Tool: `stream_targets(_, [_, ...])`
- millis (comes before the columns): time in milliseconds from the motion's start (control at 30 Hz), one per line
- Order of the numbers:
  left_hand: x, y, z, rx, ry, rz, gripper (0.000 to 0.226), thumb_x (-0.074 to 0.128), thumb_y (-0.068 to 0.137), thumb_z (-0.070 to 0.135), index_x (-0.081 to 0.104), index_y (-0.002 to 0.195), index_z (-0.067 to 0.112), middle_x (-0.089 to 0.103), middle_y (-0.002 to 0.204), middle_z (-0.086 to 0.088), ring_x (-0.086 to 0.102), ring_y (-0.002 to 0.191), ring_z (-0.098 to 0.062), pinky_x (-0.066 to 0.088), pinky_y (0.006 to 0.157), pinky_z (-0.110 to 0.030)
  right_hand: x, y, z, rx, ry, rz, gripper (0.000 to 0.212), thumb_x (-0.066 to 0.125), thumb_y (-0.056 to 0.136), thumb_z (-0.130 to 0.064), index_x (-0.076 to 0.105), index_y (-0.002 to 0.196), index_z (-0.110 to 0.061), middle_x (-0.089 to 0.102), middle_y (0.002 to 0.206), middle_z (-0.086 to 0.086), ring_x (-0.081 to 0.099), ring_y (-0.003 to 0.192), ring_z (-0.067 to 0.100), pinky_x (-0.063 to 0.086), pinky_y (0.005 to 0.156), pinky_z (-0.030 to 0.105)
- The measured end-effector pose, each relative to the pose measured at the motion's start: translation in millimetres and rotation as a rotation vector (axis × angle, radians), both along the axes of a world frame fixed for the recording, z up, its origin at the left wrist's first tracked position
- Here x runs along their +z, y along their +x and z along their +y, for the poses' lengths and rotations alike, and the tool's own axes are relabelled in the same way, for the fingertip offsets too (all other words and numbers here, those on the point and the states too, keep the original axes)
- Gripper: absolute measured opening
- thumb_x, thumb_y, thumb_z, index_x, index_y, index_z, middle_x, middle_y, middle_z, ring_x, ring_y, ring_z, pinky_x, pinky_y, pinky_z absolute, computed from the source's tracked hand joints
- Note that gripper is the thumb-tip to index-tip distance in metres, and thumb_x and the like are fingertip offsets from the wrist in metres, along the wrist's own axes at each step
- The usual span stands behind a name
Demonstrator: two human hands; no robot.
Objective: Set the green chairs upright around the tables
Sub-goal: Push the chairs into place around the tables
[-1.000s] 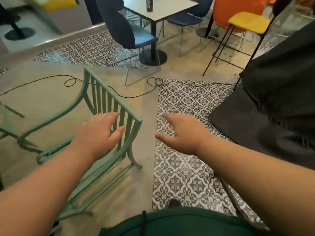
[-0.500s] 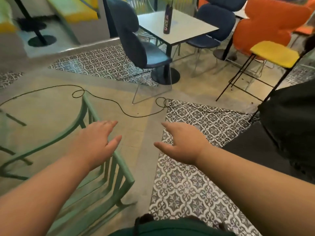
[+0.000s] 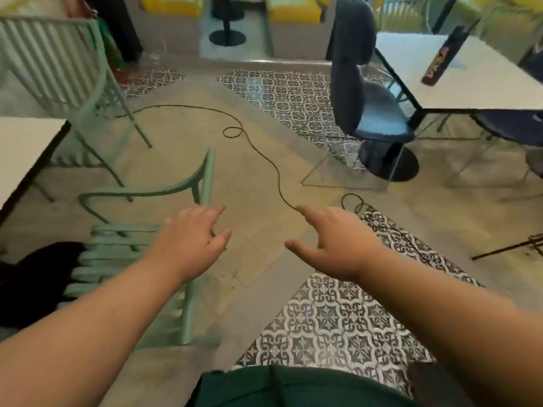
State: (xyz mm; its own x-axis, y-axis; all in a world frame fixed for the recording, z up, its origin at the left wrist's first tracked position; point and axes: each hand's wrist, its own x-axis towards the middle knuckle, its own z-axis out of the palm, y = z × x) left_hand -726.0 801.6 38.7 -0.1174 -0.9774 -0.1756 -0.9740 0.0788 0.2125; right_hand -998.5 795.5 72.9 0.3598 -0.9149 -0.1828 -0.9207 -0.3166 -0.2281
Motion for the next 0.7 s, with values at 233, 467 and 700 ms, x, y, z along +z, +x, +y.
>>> stream_targets(233, [-9.4, 16.0, 32.8, 0.349, 0.023, -0.003, 0.07, 0.031, 0.091, 0.061, 0.046, 0.149, 0.025, 0.053, 0.149, 0.0, 0.048, 0.136, -0.026, 0.043, 0.106, -0.045, -12.4, 33.4, -81.1, 0.292, 0.04, -0.009, 0.084, 0.042, 0.091, -0.075, 0.03, 0.158, -0.026, 0.053, 0.151, 0.0, 0.06, 0.124, 0.021, 0.046, 0.107, 0.042])
stream_targets(467, [-59.1, 23.9, 32.3, 0.568, 0.108, 0.018, 0.072, 0.025, 0.095, 0.063, 0.033, 0.157, 0.027, 0.04, 0.16, 0.001, 0.038, 0.146, -0.021, 0.035, 0.117, -0.045, -38.9, 103.1, -152.9, 0.56, 0.048, 0.061, 0.083, 0.04, 0.092, -0.074, 0.028, 0.159, -0.026, 0.044, 0.159, 0.0, 0.041, 0.145, 0.022, 0.038, 0.117, 0.044])
stream_targets(700, [-78.1, 28.1, 6.0, 0.749, 0.118, 0.058, 0.07, 0.028, 0.098, 0.066, 0.027, 0.158, 0.03, 0.039, 0.161, 0.003, 0.036, 0.147, -0.019, 0.036, 0.117, -0.043, -65.2, 148.8, -211.7, 0.771, 0.064, 0.115, 0.084, 0.041, 0.092, -0.074, 0.032, 0.158, -0.023, 0.046, 0.157, 0.001, 0.038, 0.147, 0.023, 0.031, 0.121, 0.044])
